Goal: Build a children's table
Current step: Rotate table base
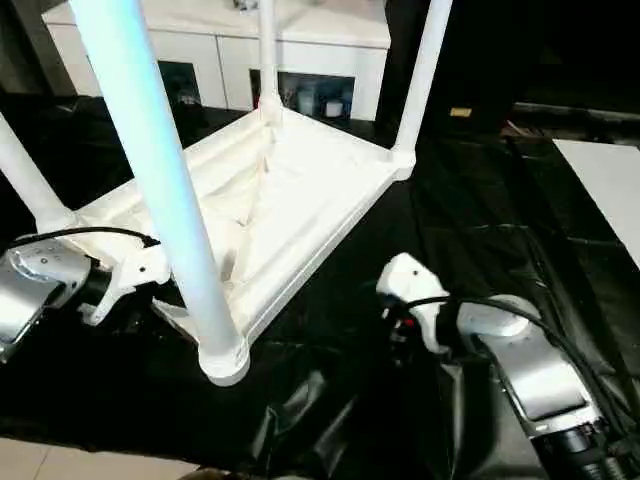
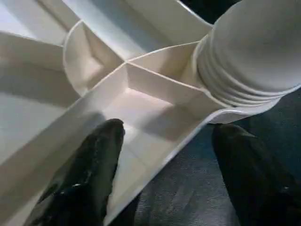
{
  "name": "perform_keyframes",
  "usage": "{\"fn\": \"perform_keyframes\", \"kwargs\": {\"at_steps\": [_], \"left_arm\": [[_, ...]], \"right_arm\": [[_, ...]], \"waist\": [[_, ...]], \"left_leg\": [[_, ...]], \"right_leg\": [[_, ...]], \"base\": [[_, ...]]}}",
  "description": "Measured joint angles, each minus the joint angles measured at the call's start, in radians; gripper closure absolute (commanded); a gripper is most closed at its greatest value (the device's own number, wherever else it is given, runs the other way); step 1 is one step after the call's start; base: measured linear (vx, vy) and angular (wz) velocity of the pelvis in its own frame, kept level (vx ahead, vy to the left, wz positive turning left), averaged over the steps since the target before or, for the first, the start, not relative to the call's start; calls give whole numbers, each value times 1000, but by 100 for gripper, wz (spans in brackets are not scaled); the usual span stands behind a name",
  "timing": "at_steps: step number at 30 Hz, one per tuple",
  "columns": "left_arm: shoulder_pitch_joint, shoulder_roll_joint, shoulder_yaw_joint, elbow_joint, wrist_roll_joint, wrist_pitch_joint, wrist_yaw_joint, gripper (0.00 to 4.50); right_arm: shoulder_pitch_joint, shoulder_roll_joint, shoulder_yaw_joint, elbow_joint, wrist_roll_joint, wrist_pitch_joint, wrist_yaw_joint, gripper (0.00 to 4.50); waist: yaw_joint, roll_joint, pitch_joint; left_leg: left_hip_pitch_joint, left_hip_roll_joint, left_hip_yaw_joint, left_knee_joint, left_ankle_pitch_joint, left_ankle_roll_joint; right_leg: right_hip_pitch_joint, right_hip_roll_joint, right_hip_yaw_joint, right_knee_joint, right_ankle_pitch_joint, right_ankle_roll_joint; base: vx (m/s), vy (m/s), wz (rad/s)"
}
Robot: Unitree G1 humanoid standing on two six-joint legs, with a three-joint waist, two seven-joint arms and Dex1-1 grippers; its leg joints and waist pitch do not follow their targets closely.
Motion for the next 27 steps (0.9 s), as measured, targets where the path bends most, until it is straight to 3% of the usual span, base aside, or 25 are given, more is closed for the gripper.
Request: {"fn": "perform_keyframes", "kwargs": {"at_steps": [4, 14, 19, 23, 27], "left_arm": [[14, 2, -2, -22, 1, 31, 0, 160], [69, 26, -1, -132, 17, 129, 34, 248], [117, 26, 0, -196, 32, 170, 75, 268], [160, -1, 25, -264, 30, 266, 138, 283], [195, -92, 71, -317, 16, 373, 242, 295]], "right_arm": [[-3, 3, 2, 0, -3, 0, 1, 54], [-15, 4, 25, 4, -19, -2, -1, 54], [-15, 5, 30, 8, -25, -4, -5, 54], [-15, 5, 30, 12, -26, -7, -10, 54], [-15, 6, 30, 13, -26, -15, -22, 54]], "waist": [[2, -1, 0], [-13, 1, -3], [-22, 6, -6], [-26, 11, -9], [-32, 12, -10]], "left_leg": [[0, 0, 0, 0, 0, 0], [1, 0, 0, 1, 0, 0], [10, 0, 0, 0, 0, 0], [18, 0, -1, 0, -1, -2], [21, -1, -5, 1, -1, -2]], "right_leg": [[0, 0, 0, 0, 0, 0], [1, 0, 0, 0, 0, 0], [8, 0, 1, 0, 0, 1], [11, -1, 0, -1, -5, 8], [9, -1, -1, -2, -5, 9]], "base": [[0, 0, 0], [0, 0, 0], [0, 0, 0], [0, 0, 0], [0, 0, 0]]}}
